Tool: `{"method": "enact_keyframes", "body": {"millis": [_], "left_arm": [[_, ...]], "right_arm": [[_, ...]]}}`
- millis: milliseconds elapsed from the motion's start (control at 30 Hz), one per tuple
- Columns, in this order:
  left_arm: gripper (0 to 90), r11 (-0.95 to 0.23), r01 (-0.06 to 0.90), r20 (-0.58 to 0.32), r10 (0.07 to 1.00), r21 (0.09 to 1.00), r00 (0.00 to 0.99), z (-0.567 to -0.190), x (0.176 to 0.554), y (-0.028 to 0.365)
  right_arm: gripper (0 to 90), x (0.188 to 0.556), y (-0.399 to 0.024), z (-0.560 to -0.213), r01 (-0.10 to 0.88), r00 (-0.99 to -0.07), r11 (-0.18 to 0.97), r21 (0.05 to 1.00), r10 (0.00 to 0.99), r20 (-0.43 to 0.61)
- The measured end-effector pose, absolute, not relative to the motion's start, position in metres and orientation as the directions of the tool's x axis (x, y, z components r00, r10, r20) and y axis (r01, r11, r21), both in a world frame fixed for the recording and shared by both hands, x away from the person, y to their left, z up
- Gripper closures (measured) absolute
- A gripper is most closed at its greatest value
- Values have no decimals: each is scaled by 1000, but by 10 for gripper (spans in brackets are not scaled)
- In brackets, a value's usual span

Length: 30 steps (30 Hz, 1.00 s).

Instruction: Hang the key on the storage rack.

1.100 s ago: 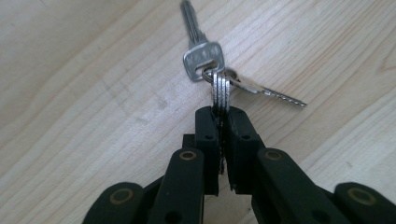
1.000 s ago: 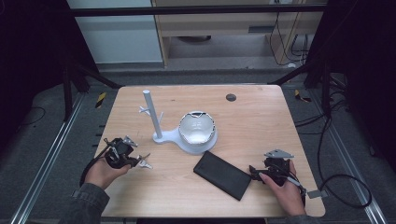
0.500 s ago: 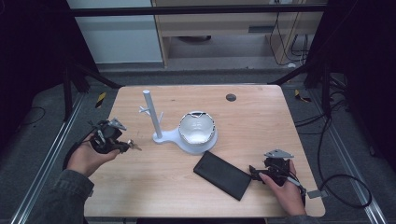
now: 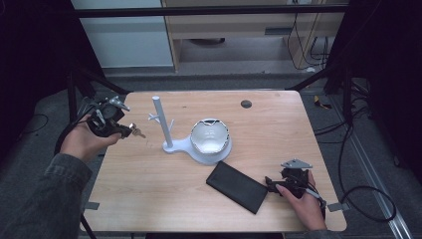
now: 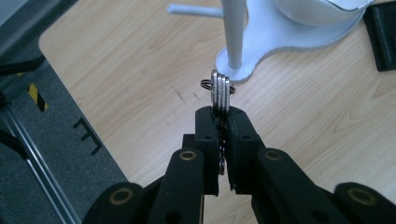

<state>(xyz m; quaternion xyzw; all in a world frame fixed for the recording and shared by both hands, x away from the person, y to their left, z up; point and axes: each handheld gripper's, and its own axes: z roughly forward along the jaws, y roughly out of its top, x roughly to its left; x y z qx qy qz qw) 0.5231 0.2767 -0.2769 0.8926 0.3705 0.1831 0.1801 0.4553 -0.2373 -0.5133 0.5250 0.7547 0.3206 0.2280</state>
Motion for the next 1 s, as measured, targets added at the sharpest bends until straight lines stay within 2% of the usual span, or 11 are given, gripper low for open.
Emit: {"method": "enact_keyframes", "body": {"millis": [1000], "left_arm": [[842, -703, 556, 238, 691, 444, 683, -257, 534, 247]], "right_arm": [[4, 456, -236, -513, 644, -353, 247, 724, 936, -5]]}}
